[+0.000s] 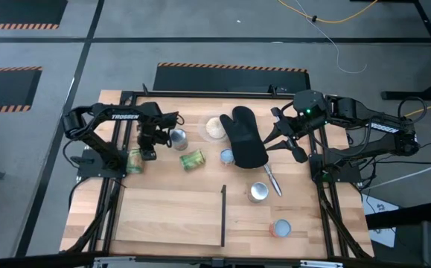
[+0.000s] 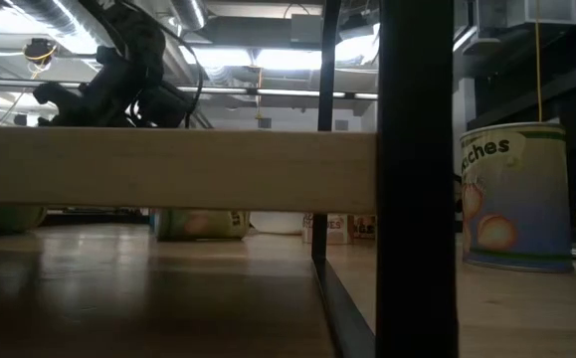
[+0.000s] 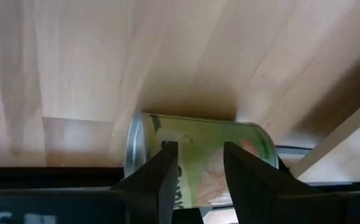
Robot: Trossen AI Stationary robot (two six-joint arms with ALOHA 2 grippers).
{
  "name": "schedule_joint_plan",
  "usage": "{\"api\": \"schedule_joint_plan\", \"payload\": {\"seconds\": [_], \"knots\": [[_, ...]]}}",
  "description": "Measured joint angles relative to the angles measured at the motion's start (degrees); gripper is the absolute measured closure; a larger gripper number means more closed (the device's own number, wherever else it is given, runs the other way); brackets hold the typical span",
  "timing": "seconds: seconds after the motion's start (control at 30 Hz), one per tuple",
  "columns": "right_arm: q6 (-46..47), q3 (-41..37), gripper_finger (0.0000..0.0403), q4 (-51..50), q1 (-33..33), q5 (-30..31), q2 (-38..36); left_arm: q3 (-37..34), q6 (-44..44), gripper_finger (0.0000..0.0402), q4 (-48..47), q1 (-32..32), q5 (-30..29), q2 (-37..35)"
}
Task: Pick and place cans onto a shelf
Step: Put the left green canned orange on the shelf
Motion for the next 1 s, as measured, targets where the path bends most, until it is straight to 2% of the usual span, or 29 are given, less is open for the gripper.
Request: {"api": "schedule_joint_plan", "payload": {"seconds": [0.53,0.7,1.0], "knots": [[0.00,0.00,0.0291,0.03,0.01,0.00,0.00,0.00,-3.74,0.0280,2.93,4.43,-0.19,0.00],[0.00,0.00,0.0291,0.03,0.01,0.00,0.00,0.00,-7.23,0.0280,2.36,5.01,-4.83,0.00],[0.00,0.00,0.0291,0.03,0.00,0.00,0.00,0.00,-9.44,0.0280,-0.82,5.45,-4.96,-0.02]]}}
